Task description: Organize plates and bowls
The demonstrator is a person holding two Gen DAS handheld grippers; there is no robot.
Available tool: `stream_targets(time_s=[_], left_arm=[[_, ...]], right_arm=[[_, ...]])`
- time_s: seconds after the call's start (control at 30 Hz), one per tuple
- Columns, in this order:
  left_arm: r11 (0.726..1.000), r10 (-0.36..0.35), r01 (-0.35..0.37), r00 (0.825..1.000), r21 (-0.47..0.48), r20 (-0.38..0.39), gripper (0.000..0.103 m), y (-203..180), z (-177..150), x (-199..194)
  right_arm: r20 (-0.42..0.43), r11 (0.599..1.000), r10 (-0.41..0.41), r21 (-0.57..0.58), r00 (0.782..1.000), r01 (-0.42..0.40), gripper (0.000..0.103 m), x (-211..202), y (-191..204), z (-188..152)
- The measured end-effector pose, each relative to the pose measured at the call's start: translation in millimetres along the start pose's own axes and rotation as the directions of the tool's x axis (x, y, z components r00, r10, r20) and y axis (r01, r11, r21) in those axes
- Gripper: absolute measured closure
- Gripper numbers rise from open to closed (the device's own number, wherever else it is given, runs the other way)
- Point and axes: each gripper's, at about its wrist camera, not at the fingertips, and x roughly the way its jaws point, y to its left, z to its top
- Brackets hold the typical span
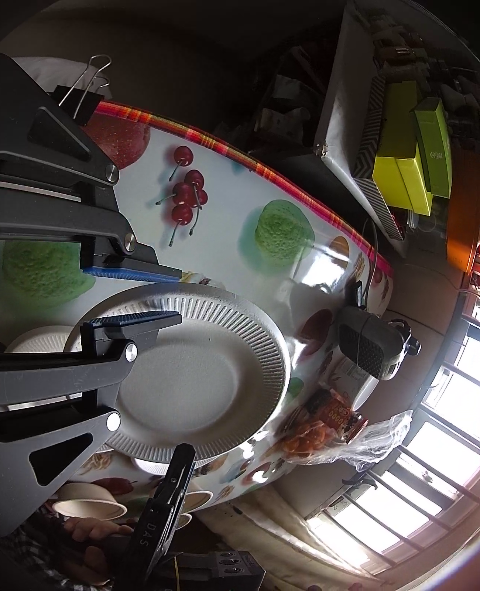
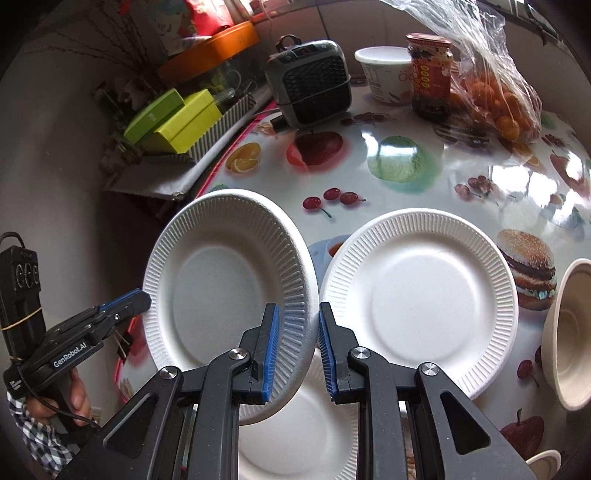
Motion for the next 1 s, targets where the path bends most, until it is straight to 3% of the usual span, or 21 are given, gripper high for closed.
stream_targets(time_s=[1.0], left_arm=[[0.997,-0.030,0.037,0.994,0.066,-0.102,0.086,-30.0,-55.4,10.4]], right_arm=[[-0.055,0.997,-0.035,0.061,0.998,0.038,0.082,-20.4,-30.4,-85.6]])
